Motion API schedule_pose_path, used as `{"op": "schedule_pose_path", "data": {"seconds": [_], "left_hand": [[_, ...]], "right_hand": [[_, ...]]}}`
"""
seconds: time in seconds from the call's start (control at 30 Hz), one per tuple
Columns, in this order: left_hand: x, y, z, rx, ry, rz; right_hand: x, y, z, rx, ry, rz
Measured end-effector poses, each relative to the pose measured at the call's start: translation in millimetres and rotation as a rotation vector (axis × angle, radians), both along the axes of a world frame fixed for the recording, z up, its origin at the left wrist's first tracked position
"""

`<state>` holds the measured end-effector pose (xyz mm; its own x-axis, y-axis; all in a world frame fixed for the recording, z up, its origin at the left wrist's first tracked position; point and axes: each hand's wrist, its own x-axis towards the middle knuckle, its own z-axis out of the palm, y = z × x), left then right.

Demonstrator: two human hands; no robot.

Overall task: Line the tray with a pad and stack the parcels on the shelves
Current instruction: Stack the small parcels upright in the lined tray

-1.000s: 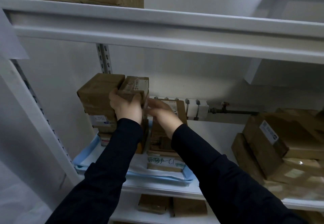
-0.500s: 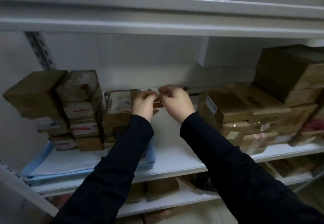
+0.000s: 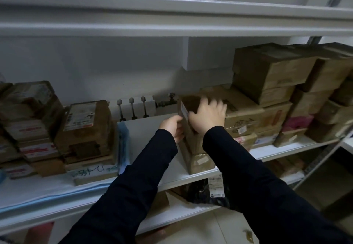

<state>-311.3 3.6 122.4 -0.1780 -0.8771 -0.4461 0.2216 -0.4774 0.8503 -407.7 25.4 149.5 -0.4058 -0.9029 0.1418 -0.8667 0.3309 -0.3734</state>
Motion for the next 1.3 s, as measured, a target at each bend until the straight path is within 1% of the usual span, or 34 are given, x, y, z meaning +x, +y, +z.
{"op": "schedule_pose_path", "data": {"seconds": [0.07,0.13,0.23,0.27,0.33,0.37,0.4,0.43,0.47,0.5,0.57,0.6,0.67,0.73,0.83,0.9,1.0,1.13,1.17,1.23,1.27,1.3], "left_hand": [[-8.8,-3.0,-2.7,0.022,-0.033,-0.028],[-17.9,-6.5,-5.4,0.039,-0.063,-0.051],[-26.0,-10.0,-6.5,0.039,-0.048,-0.045],[-27.8,-11.0,-6.5,0.048,-0.034,-0.027],[-27.0,-14.2,-8.1,0.078,0.018,0.031],[-25.7,-14.9,-9.3,0.100,0.072,0.080],[-22.2,-15.1,-10.1,0.123,0.150,0.136],[-17.5,-15.6,-11.5,0.136,0.237,0.192],[-11.9,-15.6,-12.5,0.139,0.313,0.242],[-5.5,-15.7,-14.0,0.134,0.368,0.289],[6.0,-14.1,-15.4,0.124,0.449,0.366],[10.3,-13.0,-15.7,0.121,0.480,0.402],[17.5,-9.3,-15.8,0.113,0.531,0.449],[23.6,-5.0,-16.1,0.104,0.569,0.468],[32.2,-1.4,-20.2,0.115,0.619,0.448],[36.8,-0.2,-21.4,0.124,0.608,0.431],[39.4,2.2,-21.7,0.130,0.573,0.418],[44.2,4.5,-19.2,0.134,0.595,0.406],[46.1,4.5,-18.6,0.135,0.602,0.402],[50.6,4.7,-15.8,0.131,0.604,0.398],[53.1,4.7,-13.7,0.126,0.595,0.391],[56.2,4.0,-10.7,0.123,0.575,0.383]], "right_hand": [[-12.9,0.4,-3.5,0.071,-0.054,-0.031],[-25.1,0.9,-7.1,0.078,-0.115,-0.034],[-37.7,0.2,-10.2,-0.031,-0.183,0.011],[-40.9,0.3,-10.6,-0.085,-0.241,0.049],[-42.4,2.1,-10.4,-0.186,-0.452,0.152],[-43.0,4.0,-10.4,-0.228,-0.569,0.193],[-42.6,5.6,-10.2,-0.267,-0.649,0.206],[-42.1,6.8,-10.7,-0.287,-0.674,0.201],[-42.7,6.9,-12.1,-0.270,-0.638,0.188],[-43.5,6.0,-14.4,-0.213,-0.543,0.173],[-42.5,6.0,-20.0,-0.010,-0.276,0.164],[-40.3,6.9,-22.3,0.079,-0.174,0.176],[-33.5,8.6,-25.8,0.185,-0.052,0.192],[-27.4,7.5,-28.2,0.229,0.010,0.182],[-20.1,3.5,-27.9,0.223,0.038,0.151],[-15.2,-0.4,-28.2,0.218,0.032,0.139],[-9.3,-4.1,-31.5,0.276,0.048,0.125],[-8.4,-8.2,-38.2,0.303,0.057,0.061],[-8.8,-8.2,-37.7,0.279,0.038,0.050],[-10.1,-8.0,-36.2,0.166,-0.039,0.027],[-11.0,-8.1,-35.6,0.090,-0.128,0.023],[-11.0,-9.0,-34.6,0.003,-0.263,0.025]]}}
